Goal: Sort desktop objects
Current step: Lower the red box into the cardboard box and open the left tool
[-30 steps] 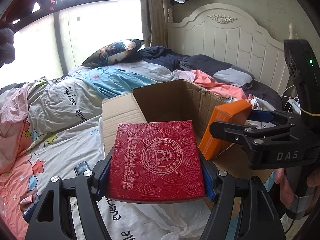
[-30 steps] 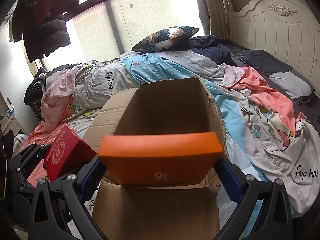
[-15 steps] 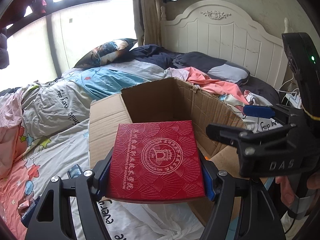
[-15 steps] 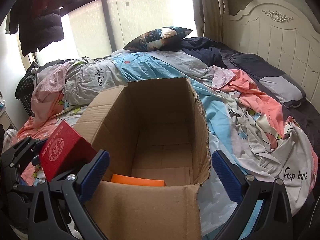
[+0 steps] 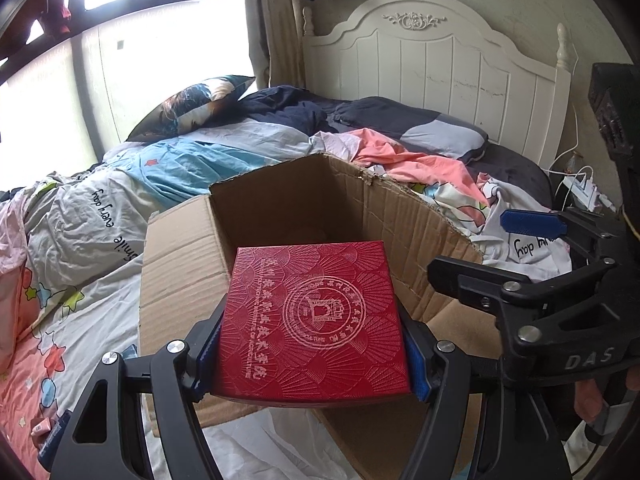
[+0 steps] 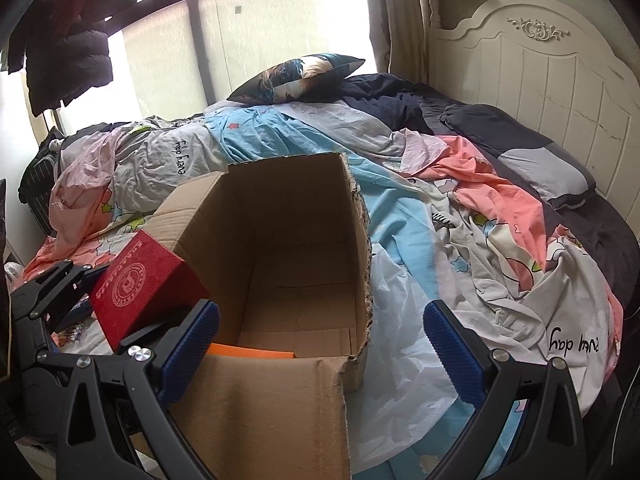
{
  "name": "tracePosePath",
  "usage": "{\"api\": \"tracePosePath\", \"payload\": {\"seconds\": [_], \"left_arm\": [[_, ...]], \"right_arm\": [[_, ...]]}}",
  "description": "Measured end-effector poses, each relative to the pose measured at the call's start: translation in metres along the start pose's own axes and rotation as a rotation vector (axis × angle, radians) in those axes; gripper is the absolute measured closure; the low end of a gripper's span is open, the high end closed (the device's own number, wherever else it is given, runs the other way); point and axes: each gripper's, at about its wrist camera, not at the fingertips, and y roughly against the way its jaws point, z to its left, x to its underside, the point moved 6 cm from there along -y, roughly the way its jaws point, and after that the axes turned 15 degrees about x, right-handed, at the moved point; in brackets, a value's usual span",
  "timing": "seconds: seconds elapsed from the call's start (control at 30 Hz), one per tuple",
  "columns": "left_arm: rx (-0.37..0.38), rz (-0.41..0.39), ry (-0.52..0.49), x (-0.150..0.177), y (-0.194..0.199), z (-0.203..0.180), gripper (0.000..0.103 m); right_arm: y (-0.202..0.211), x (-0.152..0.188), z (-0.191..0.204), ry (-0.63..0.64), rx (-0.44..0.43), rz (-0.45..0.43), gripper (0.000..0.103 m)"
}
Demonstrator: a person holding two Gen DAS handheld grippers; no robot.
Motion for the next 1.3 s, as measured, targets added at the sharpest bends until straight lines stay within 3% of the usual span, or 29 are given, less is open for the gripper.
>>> {"api": "tracePosePath", "payload": {"seconds": [0.23, 0.37, 0.57, 1.1, 1.3], "left_arm": [[0.012, 0.022, 0.005, -0.003, -0.012, 0.002, 0.030], [-0.009, 0.033, -0.014, -0.006, -0.016, -0.001, 0.030], [0.001, 0.061, 0.008, -0.010, -0.031, 0.006, 0.030], [-0.009, 0.080, 0.035, -0.008, -0.045, 0.019, 0.029], [-0.024, 0.074, 0.044, -0.009, -0.041, 0.019, 0.016]], "right_arm": [[-0.001, -0.002, 0.001, 0.062, 0.031, 0.023, 0.001], [-0.014, -0.006, 0.008, 0.150, 0.014, 0.108, 0.001], [-0.026, -0.011, 0.009, 0.224, 0.069, 0.173, 0.001], [-0.041, -0.021, 0.015, 0.295, 0.123, 0.203, 0.001], [-0.036, -0.022, 0.014, 0.301, 0.127, 0.193, 0.001]]}}
